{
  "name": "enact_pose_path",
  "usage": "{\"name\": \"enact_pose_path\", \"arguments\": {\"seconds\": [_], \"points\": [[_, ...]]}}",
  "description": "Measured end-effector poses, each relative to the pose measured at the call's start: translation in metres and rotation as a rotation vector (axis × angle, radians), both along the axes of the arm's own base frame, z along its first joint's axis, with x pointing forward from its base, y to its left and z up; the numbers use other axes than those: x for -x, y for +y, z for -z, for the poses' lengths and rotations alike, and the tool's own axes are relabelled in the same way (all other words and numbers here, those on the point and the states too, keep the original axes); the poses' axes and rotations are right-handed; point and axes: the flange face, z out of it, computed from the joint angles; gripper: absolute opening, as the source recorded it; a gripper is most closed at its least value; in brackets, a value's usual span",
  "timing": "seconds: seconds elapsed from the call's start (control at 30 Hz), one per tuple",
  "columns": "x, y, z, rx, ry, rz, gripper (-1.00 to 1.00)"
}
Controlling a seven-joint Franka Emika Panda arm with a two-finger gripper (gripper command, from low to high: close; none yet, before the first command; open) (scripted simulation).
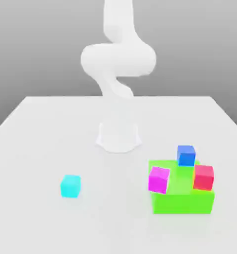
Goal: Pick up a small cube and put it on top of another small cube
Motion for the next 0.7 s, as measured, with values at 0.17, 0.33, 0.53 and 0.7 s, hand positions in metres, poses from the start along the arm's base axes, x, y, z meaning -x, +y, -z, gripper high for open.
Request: {"name": "enact_pose_path", "arguments": {"seconds": [0.17,0.33,0.53,0.7], "points": [[-0.035,-0.045,0.124,0.021,0.178,0.041,0.0],[-0.028,-0.086,0.25,0.018,0.36,0.073,0.0],[0.04,-0.12,0.403,-0.03,0.603,0.1,0.0],[0.085,-0.126,0.492,-0.069,0.717,0.105,0.0]]}}
